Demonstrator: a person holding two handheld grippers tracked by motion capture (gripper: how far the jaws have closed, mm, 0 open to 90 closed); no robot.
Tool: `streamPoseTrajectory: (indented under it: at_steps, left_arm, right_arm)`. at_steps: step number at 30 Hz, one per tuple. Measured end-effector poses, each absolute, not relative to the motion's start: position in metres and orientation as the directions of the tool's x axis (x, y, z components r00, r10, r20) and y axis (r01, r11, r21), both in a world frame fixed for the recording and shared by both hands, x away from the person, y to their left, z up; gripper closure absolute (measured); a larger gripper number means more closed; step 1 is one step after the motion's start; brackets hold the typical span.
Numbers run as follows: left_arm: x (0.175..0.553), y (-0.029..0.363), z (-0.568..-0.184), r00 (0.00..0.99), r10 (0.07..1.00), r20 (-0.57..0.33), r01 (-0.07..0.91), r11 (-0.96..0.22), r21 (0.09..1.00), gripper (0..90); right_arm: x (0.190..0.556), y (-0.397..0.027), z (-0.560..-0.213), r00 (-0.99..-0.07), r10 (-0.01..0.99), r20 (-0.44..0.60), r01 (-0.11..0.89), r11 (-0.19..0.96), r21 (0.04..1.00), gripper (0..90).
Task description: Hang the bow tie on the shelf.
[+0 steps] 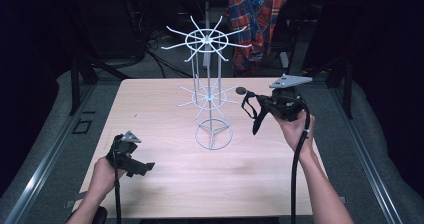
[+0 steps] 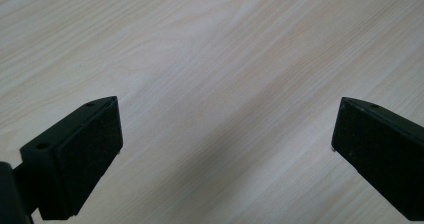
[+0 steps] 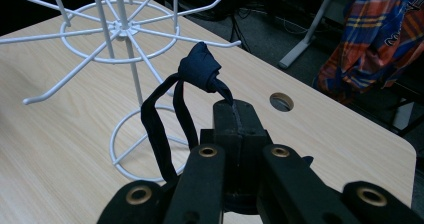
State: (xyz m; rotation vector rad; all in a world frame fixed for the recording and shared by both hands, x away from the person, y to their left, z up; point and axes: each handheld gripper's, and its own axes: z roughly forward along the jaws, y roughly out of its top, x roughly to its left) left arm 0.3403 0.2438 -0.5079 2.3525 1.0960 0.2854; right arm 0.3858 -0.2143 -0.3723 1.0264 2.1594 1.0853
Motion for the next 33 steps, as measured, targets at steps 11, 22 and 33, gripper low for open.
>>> streamPoseTrajectory:
  at_steps: [11,22,33]
  left_arm:
    - [0.34,0.244,-0.508,0.651,0.759,-0.03,0.649,-0.534,0.542,0.0]
    - [0.34,0.242,-0.508,0.656,0.754,-0.03,0.645,-0.541,0.54,0.0]
    - [0.34,0.242,-0.508,0.656,0.754,-0.029,0.645,-0.54,0.541,0.0]
  right_arm:
    - [0.395,-0.209,-0.377,-0.59,0.803,-0.078,0.417,0.387,0.823,90.0]
    - [0.398,-0.205,-0.383,-0.599,0.798,-0.068,0.427,0.391,0.815,90.0]
    - [0.4,-0.198,-0.39,-0.613,0.788,-0.061,0.434,0.4,0.807,90.0]
